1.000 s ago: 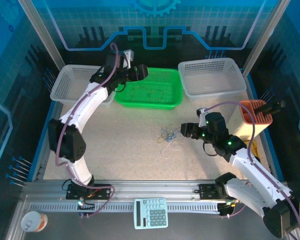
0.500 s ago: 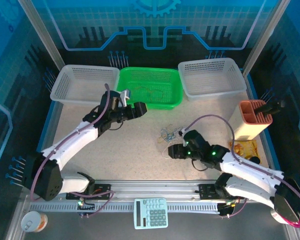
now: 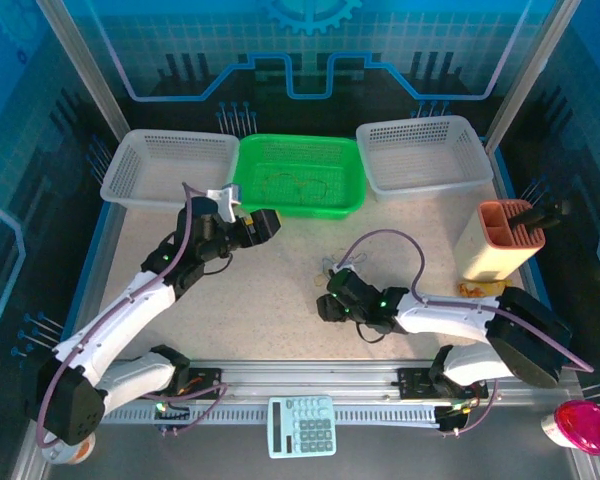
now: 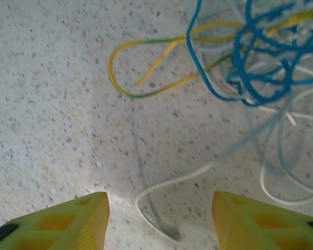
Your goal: Untangle the cables
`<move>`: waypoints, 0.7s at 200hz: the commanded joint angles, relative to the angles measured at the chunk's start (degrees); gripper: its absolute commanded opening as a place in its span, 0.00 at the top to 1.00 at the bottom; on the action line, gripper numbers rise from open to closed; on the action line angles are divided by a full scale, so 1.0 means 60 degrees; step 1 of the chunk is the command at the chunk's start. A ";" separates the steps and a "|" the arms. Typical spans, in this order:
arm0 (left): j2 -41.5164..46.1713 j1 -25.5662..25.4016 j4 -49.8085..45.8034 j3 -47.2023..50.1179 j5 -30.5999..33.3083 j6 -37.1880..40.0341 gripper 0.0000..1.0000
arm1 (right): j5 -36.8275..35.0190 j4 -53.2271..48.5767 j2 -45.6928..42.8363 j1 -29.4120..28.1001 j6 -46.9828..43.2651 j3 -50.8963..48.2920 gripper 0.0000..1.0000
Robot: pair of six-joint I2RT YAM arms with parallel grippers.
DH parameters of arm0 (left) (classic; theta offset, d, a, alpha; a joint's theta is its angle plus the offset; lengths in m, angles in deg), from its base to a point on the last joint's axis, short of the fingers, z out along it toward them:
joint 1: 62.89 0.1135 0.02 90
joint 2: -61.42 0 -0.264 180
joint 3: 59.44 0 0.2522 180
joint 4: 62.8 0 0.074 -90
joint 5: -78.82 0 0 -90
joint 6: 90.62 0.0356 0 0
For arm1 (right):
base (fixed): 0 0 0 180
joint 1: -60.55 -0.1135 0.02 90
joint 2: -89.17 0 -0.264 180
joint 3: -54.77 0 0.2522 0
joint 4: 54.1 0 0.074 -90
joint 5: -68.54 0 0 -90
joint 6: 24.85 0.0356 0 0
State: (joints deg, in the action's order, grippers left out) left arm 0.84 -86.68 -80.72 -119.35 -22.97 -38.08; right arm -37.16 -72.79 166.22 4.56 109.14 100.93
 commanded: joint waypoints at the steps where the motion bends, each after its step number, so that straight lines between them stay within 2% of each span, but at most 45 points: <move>1: 0.0196 0.0055 0.0005 0.0103 0.0142 0.0008 0.16 | -0.0327 0.0471 0.0395 -0.0144 0.0122 0.0435 0.45; 46: 0.0283 0.0083 0.0037 0.0119 0.0109 -0.0021 0.16 | -0.0354 0.0801 0.1066 -0.0144 0.0292 0.0587 0.48; 75: 0.0297 0.0087 0.0089 0.0179 0.0068 -0.0067 0.16 | -0.0393 0.0957 0.1372 -0.0146 0.0411 0.0592 0.53; 99: 0.0290 0.0087 0.0128 0.0192 0.0054 -0.0071 0.15 | -0.0393 0.0994 0.1418 -0.0156 0.0389 0.0606 0.71; 126: 0.0282 0.0105 0.0222 0.0194 0.0015 -0.0115 0.15 | -0.0440 0.0792 0.1187 -0.0154 0.0230 0.0707 0.98; 140: 0.0289 0.0103 0.0218 0.0192 0.0011 -0.0100 0.15 | -0.0480 0.0634 0.0869 -0.0153 0.0110 0.0820 1.00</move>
State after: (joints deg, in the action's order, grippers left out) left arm 1.54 -86.51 -80.68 -118.67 -22.97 -38.23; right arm -38.06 -68.37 174.11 4.30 110.56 103.53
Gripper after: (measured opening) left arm 0.847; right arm 0.068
